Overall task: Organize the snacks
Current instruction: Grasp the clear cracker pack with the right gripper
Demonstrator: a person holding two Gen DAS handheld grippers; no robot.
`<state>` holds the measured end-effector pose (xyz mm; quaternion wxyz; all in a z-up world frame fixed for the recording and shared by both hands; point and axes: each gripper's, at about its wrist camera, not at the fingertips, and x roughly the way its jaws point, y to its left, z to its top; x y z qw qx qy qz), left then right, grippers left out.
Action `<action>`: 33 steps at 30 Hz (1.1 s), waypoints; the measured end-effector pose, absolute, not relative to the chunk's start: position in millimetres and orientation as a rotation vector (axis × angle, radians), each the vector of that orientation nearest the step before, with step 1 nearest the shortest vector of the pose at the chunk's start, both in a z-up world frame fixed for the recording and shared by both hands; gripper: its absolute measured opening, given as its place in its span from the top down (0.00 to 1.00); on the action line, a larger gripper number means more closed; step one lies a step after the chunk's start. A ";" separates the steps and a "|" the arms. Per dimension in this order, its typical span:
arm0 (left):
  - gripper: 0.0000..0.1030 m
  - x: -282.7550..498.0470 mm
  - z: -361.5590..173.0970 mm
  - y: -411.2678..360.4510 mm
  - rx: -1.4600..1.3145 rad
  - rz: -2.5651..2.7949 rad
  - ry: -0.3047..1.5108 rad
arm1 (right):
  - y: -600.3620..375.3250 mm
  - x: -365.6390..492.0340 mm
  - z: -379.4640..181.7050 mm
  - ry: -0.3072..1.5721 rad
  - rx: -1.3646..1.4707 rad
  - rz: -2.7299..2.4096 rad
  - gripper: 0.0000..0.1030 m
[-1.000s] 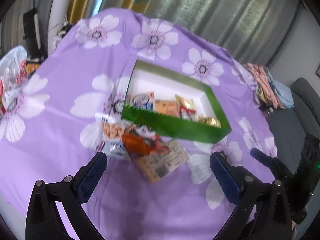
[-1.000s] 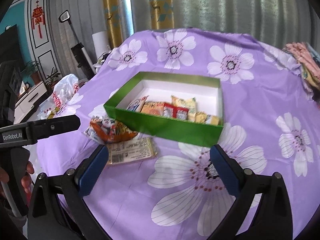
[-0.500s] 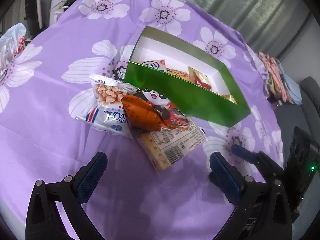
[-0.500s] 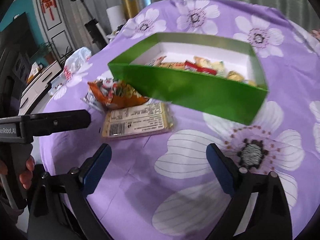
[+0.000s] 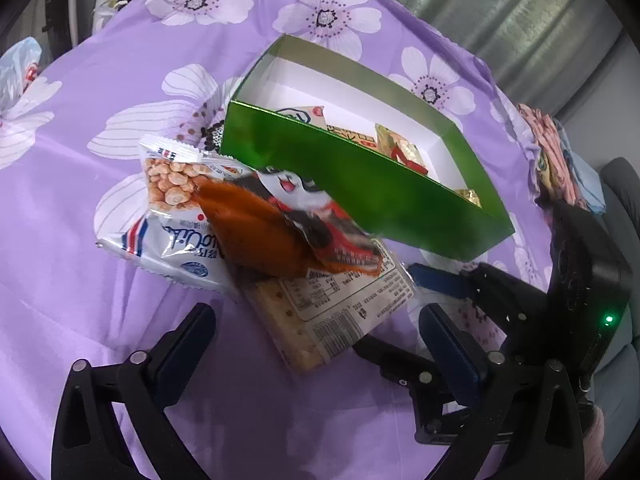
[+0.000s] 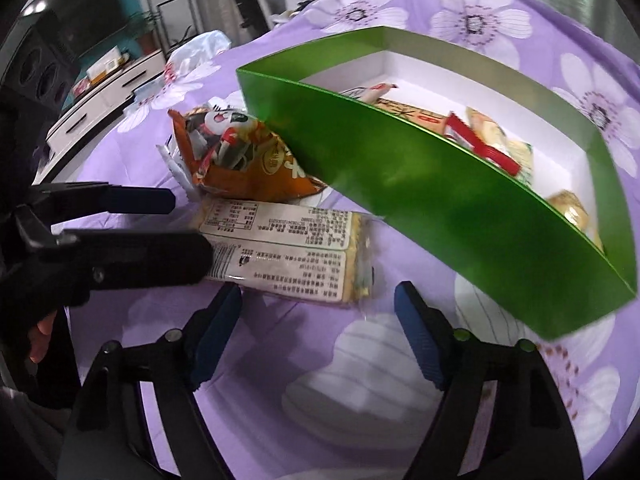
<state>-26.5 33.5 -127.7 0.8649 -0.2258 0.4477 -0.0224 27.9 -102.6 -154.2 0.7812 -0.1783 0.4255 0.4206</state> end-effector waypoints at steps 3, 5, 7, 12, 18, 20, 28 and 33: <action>0.16 -23.5 -131.0 33.0 -0.475 -0.040 0.945 | -99.4 27.4 -154.2 0.915 -0.408 0.962 0.27; 0.25 -22.6 -131.9 34.0 -0.475 -0.036 0.944 | -98.1 26.5 -153.7 0.912 -0.409 0.989 0.35; 0.27 -21.2 -133.7 32.8 -0.473 -0.039 0.952 | -98.9 25.8 -153.3 0.910 -0.409 0.991 0.41; 0.31 -21.7 -134.7 32.9 -0.470 -0.041 0.954 | -102.4 20.4 -152.7 0.908 -0.373 0.974 0.54; 0.39 -26.6 -130.7 31.1 -0.449 -0.040 0.964 | -108.6 8.1 -147.8 0.929 -0.308 0.930 0.61; 0.39 -29.8 -128.7 27.5 -0.434 -0.046 0.967 | -111.2 2.1 -146.6 0.932 -0.297 0.913 0.61; 0.39 -49.0 -114.8 4.9 -0.368 -0.091 0.956 | -127.1 -25.4 -136.7 0.923 -0.257 0.857 0.62; 0.39 -57.3 -99.6 -10.5 -0.326 -0.124 0.926 | -143.1 -39.9 -123.2 0.893 -0.228 0.824 0.62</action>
